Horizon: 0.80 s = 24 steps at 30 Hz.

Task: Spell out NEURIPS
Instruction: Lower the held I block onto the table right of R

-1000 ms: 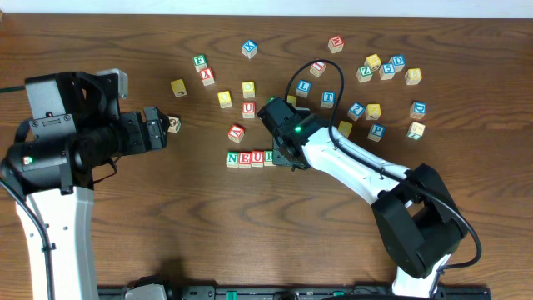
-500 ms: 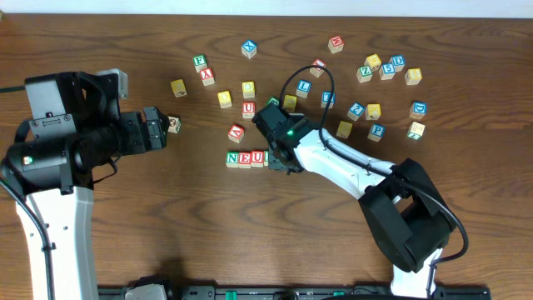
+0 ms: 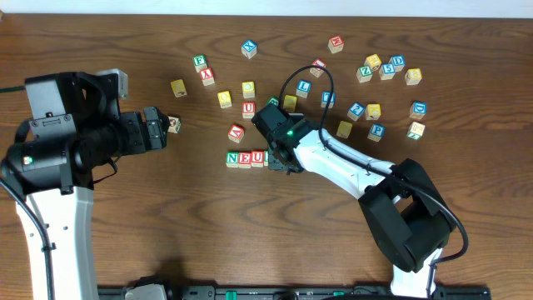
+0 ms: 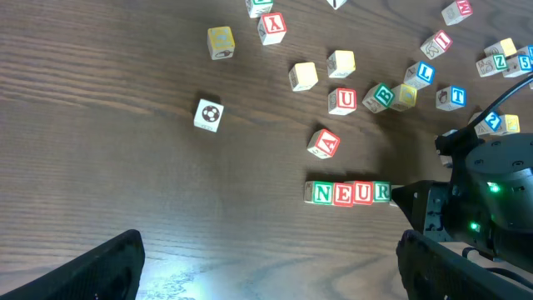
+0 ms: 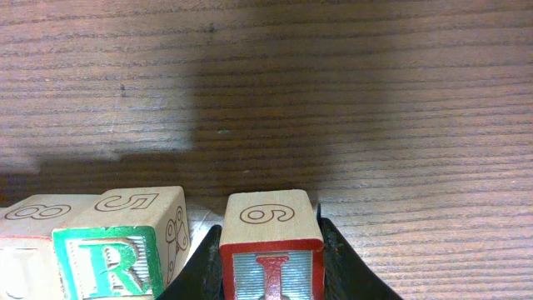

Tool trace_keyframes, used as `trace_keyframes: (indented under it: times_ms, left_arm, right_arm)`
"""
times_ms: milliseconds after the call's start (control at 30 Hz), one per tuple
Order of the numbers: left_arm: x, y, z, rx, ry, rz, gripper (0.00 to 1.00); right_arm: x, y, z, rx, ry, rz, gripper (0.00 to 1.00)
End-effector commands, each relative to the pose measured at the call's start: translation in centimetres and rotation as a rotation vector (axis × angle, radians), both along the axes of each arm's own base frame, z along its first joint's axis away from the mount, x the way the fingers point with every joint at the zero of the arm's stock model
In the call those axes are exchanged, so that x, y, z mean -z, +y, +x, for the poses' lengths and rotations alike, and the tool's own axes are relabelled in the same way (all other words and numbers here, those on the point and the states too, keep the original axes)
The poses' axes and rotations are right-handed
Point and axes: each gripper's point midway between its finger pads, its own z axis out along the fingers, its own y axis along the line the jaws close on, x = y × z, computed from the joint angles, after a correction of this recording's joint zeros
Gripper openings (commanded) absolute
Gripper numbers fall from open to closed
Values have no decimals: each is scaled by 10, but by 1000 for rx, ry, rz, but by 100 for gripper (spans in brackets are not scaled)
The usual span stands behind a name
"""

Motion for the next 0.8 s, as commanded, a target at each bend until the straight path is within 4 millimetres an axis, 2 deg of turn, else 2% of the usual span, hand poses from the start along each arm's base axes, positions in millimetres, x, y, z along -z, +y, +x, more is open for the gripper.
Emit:
trace_keyframes:
  times_ms: [0,267,467,500,767]
  left_arm:
    - [-7,0,0,8,-21,4,95]
    - [-7,0,0,8,-21,4,95]
    - [-7,0,0,8,-21,4,95]
    - [-7,0,0,8,-21,3,95]
    - [-7,0,0,8,-21,4,95]
  right_arm:
    - [2,0,-2,-12,-1,-12,2]
    - [2,0,-2,-13,3,-7,24]
    - [2,0,-2,-13,3,-7,34]
    - [2,0,-2,-13,3,-7,38]
    - [2,1,-2,-13,3,-6,39]
